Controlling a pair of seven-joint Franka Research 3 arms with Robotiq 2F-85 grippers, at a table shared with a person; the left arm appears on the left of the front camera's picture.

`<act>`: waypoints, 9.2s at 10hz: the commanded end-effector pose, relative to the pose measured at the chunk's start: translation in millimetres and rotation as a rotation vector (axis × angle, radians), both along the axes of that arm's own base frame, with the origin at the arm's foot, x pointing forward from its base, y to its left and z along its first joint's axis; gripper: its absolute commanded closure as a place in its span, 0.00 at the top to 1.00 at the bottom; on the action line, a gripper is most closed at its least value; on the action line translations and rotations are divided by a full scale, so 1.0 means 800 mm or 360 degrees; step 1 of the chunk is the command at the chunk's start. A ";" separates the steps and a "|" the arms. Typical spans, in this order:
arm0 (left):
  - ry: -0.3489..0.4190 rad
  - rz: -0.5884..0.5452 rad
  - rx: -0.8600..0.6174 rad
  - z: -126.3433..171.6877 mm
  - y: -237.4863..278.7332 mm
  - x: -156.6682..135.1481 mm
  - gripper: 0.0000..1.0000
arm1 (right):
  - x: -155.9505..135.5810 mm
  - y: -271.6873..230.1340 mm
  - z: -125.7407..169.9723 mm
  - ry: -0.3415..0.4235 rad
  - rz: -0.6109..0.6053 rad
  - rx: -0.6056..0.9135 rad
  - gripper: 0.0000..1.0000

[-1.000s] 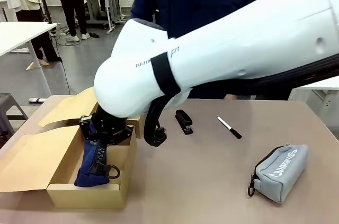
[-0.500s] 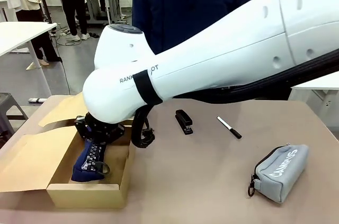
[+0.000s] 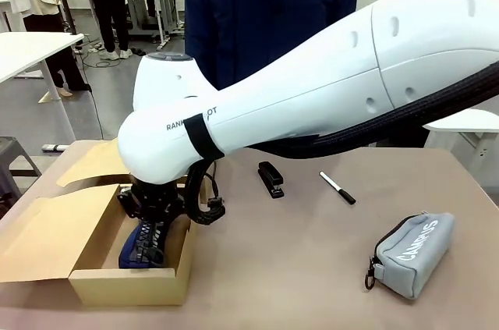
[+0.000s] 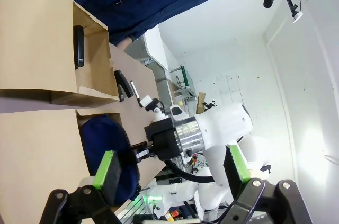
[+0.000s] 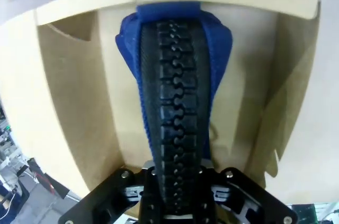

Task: Place items inside the box.
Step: Pick up a Pencil pouch or Stapler and place it inside the Mailer Box closest to the robot.

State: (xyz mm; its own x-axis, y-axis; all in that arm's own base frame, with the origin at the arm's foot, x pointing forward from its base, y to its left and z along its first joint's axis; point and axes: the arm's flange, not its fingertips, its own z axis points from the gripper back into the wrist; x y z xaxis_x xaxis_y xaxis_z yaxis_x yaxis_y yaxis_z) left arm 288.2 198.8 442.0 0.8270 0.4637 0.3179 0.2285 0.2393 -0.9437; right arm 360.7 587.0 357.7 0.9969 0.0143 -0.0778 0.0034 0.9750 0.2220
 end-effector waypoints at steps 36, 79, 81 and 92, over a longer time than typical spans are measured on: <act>-0.0045 -0.0002 -0.0011 0.001 -0.001 0.000 1.00 | -0.115 -0.464 0.247 -0.0265 -0.0227 0.0935 1.00; -0.0045 -0.0002 -0.0011 0.001 -0.001 0.000 1.00 | -0.194 -1.058 0.052 -0.0869 -0.0359 0.1854 1.00; -0.0045 -0.0002 -0.0011 0.001 -0.001 0.000 1.00 | -0.230 -1.047 0.108 -0.0910 -0.0303 0.1506 1.00; -0.0045 -0.0002 -0.0011 0.001 -0.001 0.000 1.00 | -0.197 -0.987 0.130 -0.0735 -0.0331 0.1359 1.00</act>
State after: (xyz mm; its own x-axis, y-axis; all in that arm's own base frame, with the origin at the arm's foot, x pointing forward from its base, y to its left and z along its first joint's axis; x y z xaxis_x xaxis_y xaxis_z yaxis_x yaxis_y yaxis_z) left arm 288.6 199.3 441.5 0.8285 0.4615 0.3173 0.2285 0.2387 -0.9438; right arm 193.2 -234.5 449.1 0.9092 -0.2884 0.3004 -0.1497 0.4468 0.8820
